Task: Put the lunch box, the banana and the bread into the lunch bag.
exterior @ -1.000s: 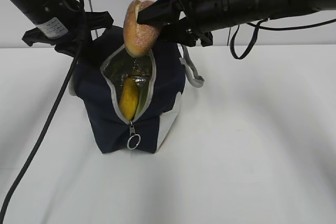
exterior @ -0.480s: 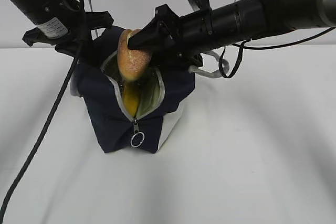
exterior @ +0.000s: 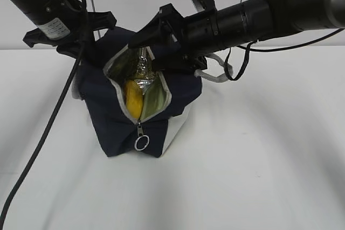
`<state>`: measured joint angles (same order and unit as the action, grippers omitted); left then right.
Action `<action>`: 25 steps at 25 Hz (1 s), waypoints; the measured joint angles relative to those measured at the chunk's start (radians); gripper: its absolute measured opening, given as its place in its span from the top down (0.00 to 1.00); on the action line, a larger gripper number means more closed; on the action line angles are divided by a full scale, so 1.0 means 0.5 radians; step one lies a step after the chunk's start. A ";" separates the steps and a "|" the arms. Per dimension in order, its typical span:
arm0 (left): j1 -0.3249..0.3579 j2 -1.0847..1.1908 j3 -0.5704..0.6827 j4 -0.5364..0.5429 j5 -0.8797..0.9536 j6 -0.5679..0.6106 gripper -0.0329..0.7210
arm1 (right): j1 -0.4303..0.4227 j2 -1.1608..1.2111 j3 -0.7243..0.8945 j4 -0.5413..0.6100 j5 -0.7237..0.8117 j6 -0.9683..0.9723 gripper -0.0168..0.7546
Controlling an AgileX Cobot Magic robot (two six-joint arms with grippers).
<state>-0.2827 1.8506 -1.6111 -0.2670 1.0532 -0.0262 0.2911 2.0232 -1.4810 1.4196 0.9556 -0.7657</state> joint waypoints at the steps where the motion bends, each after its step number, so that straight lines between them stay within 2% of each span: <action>1: 0.000 0.000 0.000 0.002 0.000 0.000 0.96 | -0.012 0.000 0.000 0.005 0.005 0.000 0.16; 12: 0.000 0.000 0.000 0.002 0.000 0.000 0.96 | -0.278 -0.175 -0.003 -0.008 0.187 0.001 0.19; 14: 0.000 0.000 0.000 0.002 0.000 0.000 0.96 | -0.285 -0.194 -0.003 -0.073 0.197 0.001 0.20; 18: 0.000 0.000 0.000 0.002 -0.002 0.000 0.96 | -0.285 -0.197 -0.003 -0.379 0.079 0.001 0.21; 21: 0.000 0.000 0.000 0.002 -0.002 0.000 0.96 | -0.285 -0.197 -0.003 -0.513 0.017 0.001 0.21; 25: 0.000 0.000 0.000 0.002 -0.004 0.000 0.96 | -0.289 -0.166 -0.003 -0.566 0.001 0.001 0.21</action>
<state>-0.2827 1.8506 -1.6111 -0.2659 1.0513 -0.0262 0.1468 1.9401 -1.4823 1.1369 0.9562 -0.7652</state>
